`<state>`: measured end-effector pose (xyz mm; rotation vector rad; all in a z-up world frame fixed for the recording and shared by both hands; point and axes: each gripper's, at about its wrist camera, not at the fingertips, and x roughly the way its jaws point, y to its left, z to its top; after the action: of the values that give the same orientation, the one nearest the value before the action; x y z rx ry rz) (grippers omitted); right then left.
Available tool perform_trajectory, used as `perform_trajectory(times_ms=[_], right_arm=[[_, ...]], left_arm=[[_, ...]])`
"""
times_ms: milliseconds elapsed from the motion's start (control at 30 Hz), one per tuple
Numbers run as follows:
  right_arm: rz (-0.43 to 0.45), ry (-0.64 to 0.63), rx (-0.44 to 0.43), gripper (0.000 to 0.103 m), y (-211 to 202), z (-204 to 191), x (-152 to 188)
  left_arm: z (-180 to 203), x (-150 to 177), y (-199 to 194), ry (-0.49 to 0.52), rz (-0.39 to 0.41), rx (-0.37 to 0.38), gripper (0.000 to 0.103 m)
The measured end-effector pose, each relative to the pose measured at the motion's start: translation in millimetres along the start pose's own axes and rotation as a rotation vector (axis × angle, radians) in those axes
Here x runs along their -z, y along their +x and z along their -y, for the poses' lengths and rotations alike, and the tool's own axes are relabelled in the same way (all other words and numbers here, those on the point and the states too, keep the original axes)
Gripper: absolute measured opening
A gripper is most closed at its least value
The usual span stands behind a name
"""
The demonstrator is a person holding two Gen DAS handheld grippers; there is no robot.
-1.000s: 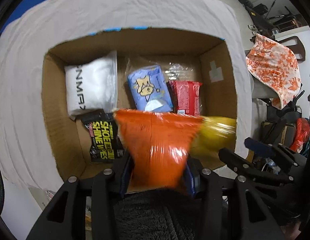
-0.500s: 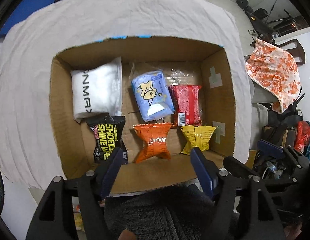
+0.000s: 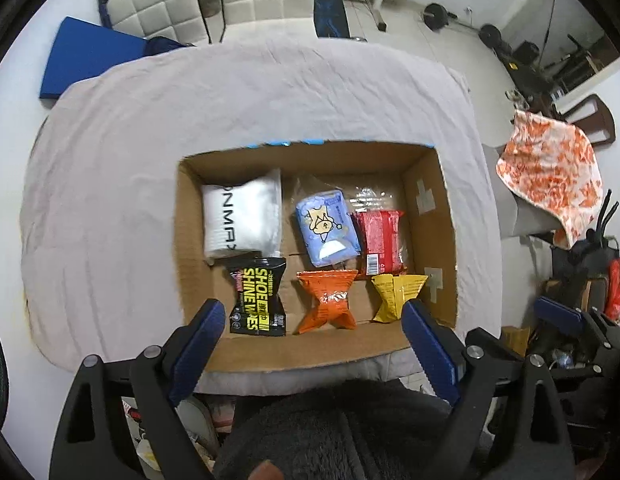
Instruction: Organize soft objects
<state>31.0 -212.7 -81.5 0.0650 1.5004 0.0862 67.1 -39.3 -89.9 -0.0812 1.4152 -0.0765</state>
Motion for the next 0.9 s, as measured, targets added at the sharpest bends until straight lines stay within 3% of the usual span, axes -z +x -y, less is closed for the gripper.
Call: perform_trajectory(times_ms=[400, 600, 900], right_arm=[[0.033, -0.021, 0.015, 0.102, -66, -10, 25], [0.024, -0.047, 0.017, 0.102, -85, -18, 39], [0.088, -0.059, 0.054, 0.102, -115, -22, 42]], left_arm=[[-10, 26, -63, -0.04, 0.043, -0.036, 0.091], [-7, 34, -84, -0.034, 0.049, -0.049, 0.091], [-1, 47, -105, -0.015, 0.089, -0.066, 0.091]])
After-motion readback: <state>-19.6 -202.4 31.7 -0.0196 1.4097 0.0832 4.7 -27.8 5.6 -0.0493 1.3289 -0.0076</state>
